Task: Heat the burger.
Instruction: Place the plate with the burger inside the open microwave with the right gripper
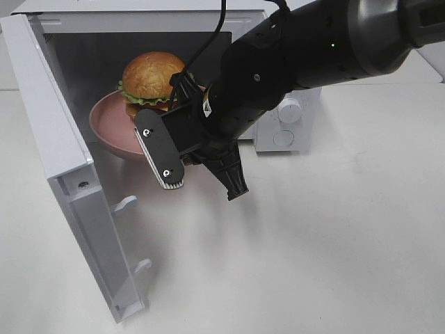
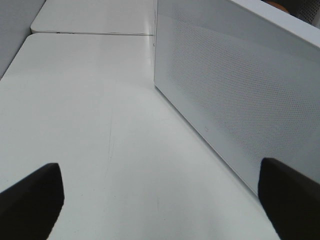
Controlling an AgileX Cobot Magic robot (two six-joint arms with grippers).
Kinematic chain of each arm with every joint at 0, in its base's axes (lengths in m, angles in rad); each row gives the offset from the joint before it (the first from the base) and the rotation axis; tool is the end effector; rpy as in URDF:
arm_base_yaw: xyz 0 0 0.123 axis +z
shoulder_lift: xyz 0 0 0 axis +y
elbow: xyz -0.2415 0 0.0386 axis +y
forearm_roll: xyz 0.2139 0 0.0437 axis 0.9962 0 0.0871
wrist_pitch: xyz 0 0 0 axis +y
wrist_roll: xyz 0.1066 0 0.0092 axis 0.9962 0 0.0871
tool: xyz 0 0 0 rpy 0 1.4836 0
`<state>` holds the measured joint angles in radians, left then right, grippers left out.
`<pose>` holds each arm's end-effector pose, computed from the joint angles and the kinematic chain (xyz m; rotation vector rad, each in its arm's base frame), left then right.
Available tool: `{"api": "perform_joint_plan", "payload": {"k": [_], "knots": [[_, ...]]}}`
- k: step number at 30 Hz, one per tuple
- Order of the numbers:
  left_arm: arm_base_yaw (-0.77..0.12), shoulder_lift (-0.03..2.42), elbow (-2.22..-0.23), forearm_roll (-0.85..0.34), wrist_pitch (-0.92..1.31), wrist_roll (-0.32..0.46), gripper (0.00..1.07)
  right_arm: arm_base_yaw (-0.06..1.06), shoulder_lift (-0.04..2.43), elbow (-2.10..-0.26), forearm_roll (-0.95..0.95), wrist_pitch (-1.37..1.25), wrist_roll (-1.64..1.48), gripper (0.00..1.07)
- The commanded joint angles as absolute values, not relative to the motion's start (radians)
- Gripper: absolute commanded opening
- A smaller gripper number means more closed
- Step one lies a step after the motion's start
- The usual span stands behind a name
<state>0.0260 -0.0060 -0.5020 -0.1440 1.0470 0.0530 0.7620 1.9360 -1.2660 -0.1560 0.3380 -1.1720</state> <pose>0.0199 -0.0128 0.2564 0.0333 2.0162 -0.1215 0.2802 0.2597 0.1513 -2.1549 1.2885 -0.2964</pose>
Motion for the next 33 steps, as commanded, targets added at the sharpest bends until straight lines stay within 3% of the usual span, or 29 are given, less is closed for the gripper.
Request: {"api": "perform_joint_plan", "payload": {"k": [1,33], "knots": [[0.029,-0.03,-0.5,-0.147,1.037,0.054,0.98,0.758,1.937,-1.311,-0.205,0.283,-1.113,0.0],[0.029,-0.026,-0.5,-0.147,1.037,0.054,0.98,0.757,2.189,-1.729,-0.357,0.435,-0.903,0.0]]}}
